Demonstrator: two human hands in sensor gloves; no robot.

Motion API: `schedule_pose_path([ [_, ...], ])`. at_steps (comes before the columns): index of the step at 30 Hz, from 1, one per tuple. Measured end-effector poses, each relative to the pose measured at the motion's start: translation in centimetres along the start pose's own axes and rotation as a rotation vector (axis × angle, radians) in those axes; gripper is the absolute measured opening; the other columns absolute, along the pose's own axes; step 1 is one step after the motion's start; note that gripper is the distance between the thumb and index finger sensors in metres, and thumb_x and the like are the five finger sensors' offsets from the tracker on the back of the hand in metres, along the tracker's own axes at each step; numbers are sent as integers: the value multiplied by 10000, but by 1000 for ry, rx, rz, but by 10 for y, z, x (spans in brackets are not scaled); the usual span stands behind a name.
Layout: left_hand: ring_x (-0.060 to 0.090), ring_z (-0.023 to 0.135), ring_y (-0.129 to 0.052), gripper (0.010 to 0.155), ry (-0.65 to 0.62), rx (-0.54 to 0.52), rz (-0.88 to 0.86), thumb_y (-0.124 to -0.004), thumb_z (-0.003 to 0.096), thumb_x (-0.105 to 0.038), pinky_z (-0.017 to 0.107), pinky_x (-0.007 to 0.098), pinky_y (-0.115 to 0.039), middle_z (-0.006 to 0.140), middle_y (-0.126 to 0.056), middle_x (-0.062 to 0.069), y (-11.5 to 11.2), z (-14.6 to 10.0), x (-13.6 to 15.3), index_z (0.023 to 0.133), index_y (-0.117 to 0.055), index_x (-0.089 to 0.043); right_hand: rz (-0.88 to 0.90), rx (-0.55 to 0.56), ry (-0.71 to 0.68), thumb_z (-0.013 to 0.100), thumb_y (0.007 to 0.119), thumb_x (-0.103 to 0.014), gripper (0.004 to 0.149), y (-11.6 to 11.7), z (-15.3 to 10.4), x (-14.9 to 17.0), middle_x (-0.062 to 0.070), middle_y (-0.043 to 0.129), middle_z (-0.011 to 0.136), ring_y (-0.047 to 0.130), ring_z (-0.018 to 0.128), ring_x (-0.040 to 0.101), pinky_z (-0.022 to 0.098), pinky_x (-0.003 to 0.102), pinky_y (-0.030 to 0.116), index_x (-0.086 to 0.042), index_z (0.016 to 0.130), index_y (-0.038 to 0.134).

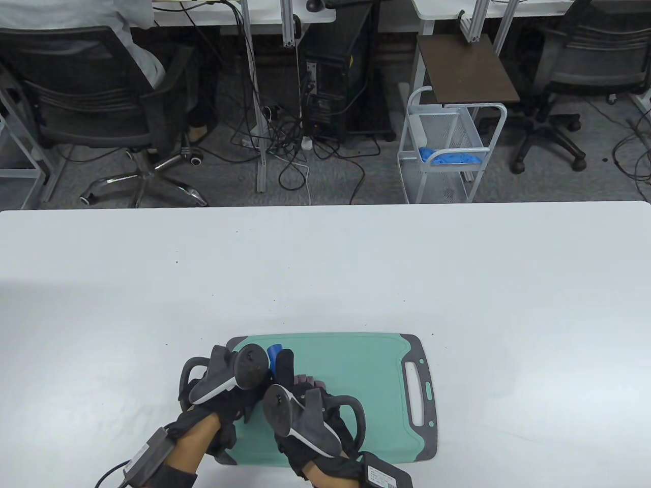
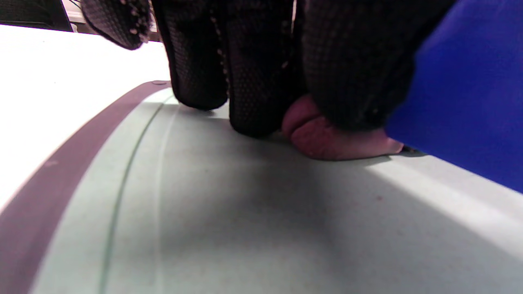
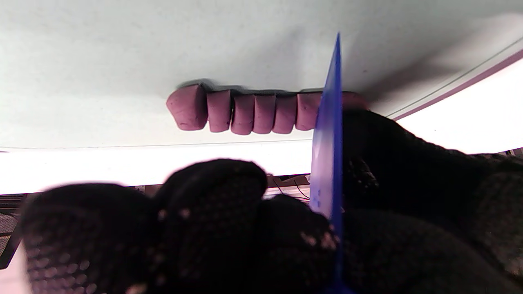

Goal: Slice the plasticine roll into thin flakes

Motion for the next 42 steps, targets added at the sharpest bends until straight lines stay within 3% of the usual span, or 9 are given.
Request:
schedule_pose_path([
  [35,317,898,-944,479,-1,0,13,-941,306,-474,721,606,-663,766,-1037,-76,-2,-1,-2,763,-955,-332,17,-16,41,474,804,-420,848,18,22,3,4,915,466,992,323,280,223,456,861,-212,1067,233],
  [39,327,912,-926,491,7,33,24,-913,328,-491,724,604,-656,797,-1020,-81,-2,-2,-2,796,-929,-342,8,-20,35,472,806,-421,850,18,19,2,3,918,463,994,320,280,220,455,863,-208,1067,236],
  [42,345,950,-881,509,26,115,11,-868,366,-474,735,611,-632,879,-967,-63,-1,-4,-2,859,-884,-348,6,-22,30,470,807,-424,851,18,17,3,2,921,464,996,320,279,220,453,864,-206,1066,240],
])
Point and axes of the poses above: the tracker on the back of each hand, its own x axis roughly to the little-finger side, its own z axis roughly from the wrist to the fingertips, y = z × x, the point moved 1 cm from there along z, roughly from the wrist to the fingertips
